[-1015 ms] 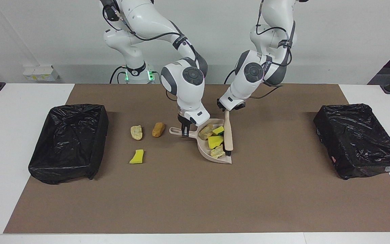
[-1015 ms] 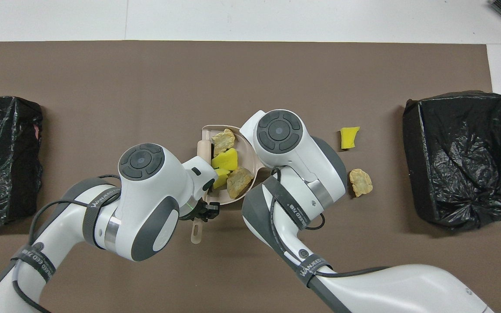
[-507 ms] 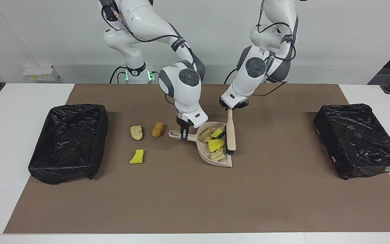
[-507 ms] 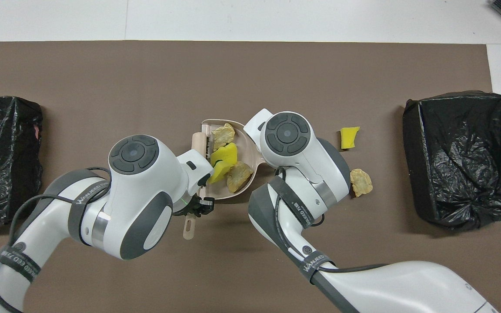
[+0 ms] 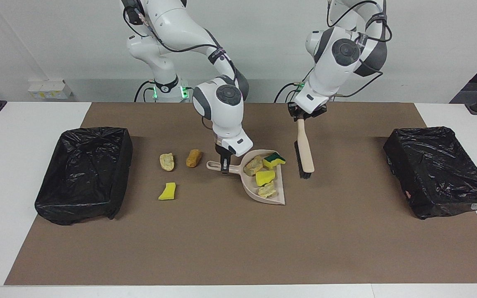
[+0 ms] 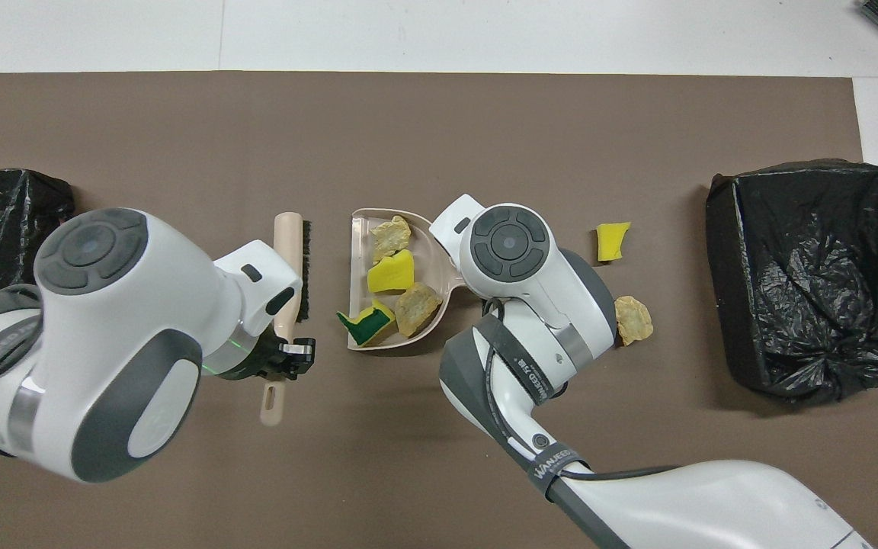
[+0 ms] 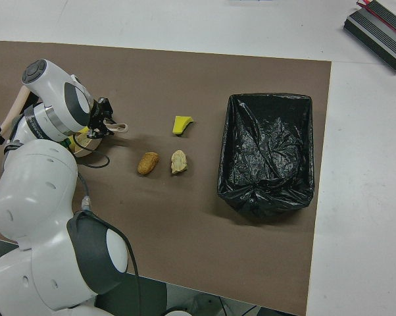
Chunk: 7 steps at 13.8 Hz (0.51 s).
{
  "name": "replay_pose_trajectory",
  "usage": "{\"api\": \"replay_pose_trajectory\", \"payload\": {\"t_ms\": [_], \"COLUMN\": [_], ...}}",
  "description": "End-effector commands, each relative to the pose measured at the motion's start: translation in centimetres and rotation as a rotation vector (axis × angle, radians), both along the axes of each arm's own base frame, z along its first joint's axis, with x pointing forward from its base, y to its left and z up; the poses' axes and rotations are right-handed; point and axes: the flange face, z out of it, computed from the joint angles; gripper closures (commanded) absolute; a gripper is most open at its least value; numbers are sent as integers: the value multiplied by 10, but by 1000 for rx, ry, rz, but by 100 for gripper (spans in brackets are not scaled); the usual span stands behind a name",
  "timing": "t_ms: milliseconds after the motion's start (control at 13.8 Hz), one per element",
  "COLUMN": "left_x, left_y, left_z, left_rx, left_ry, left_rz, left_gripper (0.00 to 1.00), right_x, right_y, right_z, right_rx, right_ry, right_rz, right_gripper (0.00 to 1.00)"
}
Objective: Sweep and dump trash in bin
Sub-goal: 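Carry the loaded dustpan to the bin with the right gripper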
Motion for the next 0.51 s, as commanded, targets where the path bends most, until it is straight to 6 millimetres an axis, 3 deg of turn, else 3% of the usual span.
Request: {"api": "replay_pose_trajectory", "payload": {"t_ms": [0, 145, 362, 435], "left_x": [-7, -11, -10, -9], "left_y": [8, 11, 16, 15], "left_z": [7, 7, 8, 10], "left_rx": [20, 23, 28, 27], "left_ry": [7, 14, 27, 23], "left_rz": [2, 4, 12, 10], "left_gripper": [100, 100, 100, 100], "right_x": [-3, 1, 5, 8], "right_y": [-5, -12, -36, -55], "right_z": [2, 5, 51, 61], "right_rx": [15, 17, 52, 66], "right_ry": [-14, -17, -54, -46], "right_rz": [14, 10, -40, -73], "right_gripper": [100, 100, 100, 100]}}
